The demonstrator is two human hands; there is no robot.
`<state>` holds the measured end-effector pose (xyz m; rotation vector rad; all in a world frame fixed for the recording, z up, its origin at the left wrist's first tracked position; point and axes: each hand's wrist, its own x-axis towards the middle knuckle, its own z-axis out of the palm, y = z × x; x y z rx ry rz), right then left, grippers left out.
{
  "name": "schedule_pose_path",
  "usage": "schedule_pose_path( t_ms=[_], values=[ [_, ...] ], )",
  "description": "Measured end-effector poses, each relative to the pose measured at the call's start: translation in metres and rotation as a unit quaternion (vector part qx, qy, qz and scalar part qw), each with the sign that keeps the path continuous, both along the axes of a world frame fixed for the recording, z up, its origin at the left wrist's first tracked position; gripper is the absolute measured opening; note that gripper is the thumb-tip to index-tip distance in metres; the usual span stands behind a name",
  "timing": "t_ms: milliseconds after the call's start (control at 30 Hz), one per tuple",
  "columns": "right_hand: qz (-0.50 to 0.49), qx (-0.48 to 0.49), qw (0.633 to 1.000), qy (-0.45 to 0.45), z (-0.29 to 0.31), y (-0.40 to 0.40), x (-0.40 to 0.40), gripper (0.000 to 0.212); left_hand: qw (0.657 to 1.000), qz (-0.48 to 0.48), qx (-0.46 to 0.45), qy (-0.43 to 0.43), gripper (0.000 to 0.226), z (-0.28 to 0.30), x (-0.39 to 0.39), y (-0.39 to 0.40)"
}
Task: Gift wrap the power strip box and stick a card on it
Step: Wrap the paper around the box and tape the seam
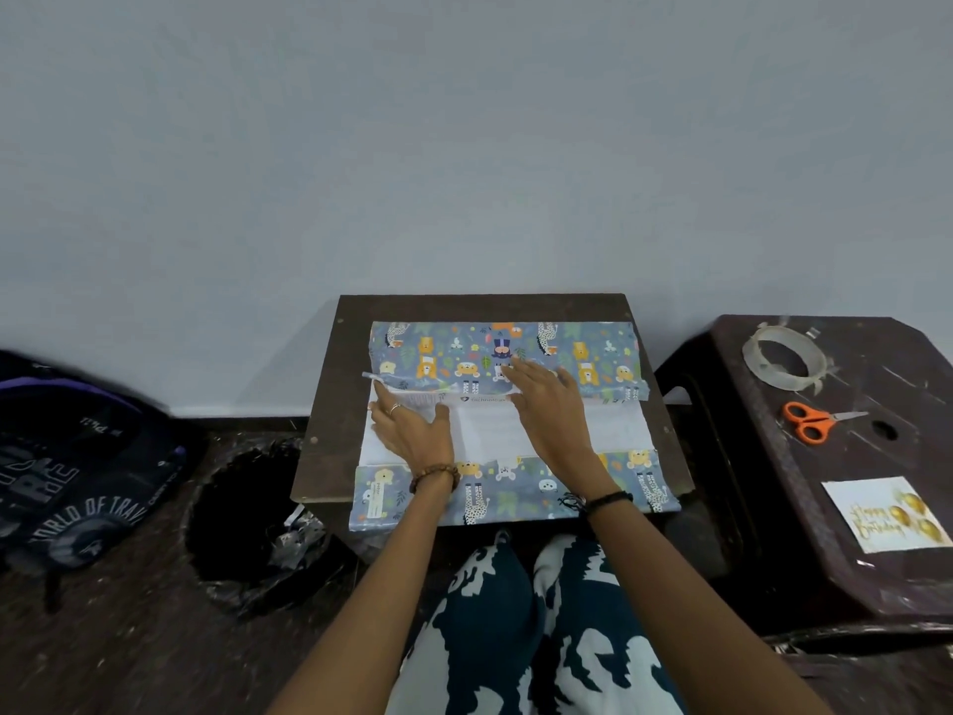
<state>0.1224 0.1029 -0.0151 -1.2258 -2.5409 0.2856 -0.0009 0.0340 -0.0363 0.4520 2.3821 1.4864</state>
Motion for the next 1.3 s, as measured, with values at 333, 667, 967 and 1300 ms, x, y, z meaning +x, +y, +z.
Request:
schedule_pose_path(
  t_ms=[333,667,967,1300],
  values=[
    [0.007,-0.032,0.998,0.045,0.005,-0.015,0.002,0.034,1.0,0.013,0.0,0.027,0.079,0.0,0.002,-0.002],
    [0.016,0.014,0.999,0.027,0.009,0.013,0.0,0.015,0.998,-0.006,-0.049,0.033,0.066,0.0,0.0,-0.004],
    [0.035,0.071,0.994,-0.073,0.005,0.016,-0.004,0.037,0.967,-0.041,-0.235,0.084,0.08,-0.008,0.008,-0.004],
    [0.025,0.04,0.993,-0.105,0.017,0.011,-0.008,0.042,0.934,-0.145,-0.287,0.154,0.088,-0.017,0.004,-0.028]
  ],
)
